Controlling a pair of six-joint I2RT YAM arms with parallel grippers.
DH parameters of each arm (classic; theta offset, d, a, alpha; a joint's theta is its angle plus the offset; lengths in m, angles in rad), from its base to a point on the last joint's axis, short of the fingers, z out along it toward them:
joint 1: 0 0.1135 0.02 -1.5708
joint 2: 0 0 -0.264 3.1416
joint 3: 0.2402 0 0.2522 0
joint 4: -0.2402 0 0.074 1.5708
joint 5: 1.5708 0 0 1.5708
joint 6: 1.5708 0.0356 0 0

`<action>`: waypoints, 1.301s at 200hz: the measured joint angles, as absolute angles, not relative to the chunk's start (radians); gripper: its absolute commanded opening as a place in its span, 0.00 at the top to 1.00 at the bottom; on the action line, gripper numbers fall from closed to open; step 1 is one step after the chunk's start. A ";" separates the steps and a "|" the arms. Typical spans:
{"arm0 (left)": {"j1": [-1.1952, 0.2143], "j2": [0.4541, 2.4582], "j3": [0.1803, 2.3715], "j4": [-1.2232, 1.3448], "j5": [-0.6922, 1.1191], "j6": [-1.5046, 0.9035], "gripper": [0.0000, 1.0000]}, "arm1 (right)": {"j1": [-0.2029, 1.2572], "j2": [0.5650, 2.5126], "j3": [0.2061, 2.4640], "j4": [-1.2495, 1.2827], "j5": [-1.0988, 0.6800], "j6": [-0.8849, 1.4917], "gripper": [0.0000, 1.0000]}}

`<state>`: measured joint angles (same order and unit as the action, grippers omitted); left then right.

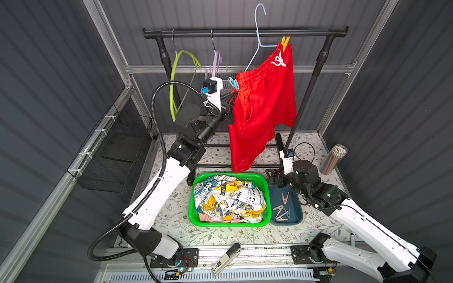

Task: Remove the clothespins securing shorts to the hanger
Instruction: Pick up the hanger from the clothesline, then adjust the shorts in the basket.

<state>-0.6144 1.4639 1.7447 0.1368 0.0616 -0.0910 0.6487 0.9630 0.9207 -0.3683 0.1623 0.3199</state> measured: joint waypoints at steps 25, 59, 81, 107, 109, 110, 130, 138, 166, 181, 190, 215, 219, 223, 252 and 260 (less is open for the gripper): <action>-0.614 1.416 1.713 0.135 0.072 -0.091 1.00 | 0.643 0.964 0.921 -0.368 0.177 0.311 0.24; -0.614 1.326 1.656 0.105 0.072 -0.089 1.00 | 0.614 0.987 0.951 -0.369 0.181 0.306 0.25; -0.614 1.264 1.641 0.054 0.072 -0.085 1.00 | 0.596 1.009 0.987 -0.368 0.181 0.304 0.25; -0.614 1.182 1.637 -0.020 0.072 -0.075 1.00 | 0.579 1.028 1.034 -0.369 0.184 0.303 0.26; -0.614 1.174 1.636 -0.024 0.072 -0.073 1.00 | 0.577 1.029 1.038 -0.369 0.184 0.302 0.26; -0.614 1.172 1.635 -0.025 0.072 -0.073 1.00 | 0.576 1.029 1.039 -0.369 0.184 0.303 0.26; -0.614 1.107 1.623 -0.057 0.073 -0.064 1.00 | 0.555 1.047 1.098 -0.391 0.186 0.303 0.27; -0.614 1.086 1.622 -0.067 0.075 -0.063 1.00 | 0.547 1.058 1.130 -0.405 0.188 0.303 0.27; -0.614 1.019 1.621 -0.108 0.083 -0.057 1.00 | 0.528 1.095 1.253 -0.443 0.197 0.297 0.28; -0.614 0.988 1.621 -0.135 0.083 -0.053 1.00 | 0.509 1.112 1.307 -0.443 0.196 0.291 0.31; -0.614 0.970 1.621 -0.152 0.083 -0.048 1.00 | 0.488 1.127 1.336 -0.442 0.185 0.290 0.32; -0.614 0.927 1.617 -0.194 0.083 -0.036 1.00 | 0.389 1.192 1.412 -0.441 0.121 0.311 0.39; -0.614 0.921 1.617 -0.197 0.083 -0.035 1.00 | 0.369 1.206 1.425 -0.441 0.107 0.313 0.39; -0.614 0.915 1.615 -0.203 0.083 -0.035 1.00 | 0.355 1.219 1.436 -0.441 0.098 0.317 0.39; -0.614 0.880 1.614 -0.226 0.088 -0.034 1.00 | 0.297 1.309 1.519 -0.445 0.050 0.332 0.39; -0.614 0.870 1.612 -0.226 0.091 -0.034 1.00 | 0.295 1.328 1.536 -0.445 0.039 0.333 0.39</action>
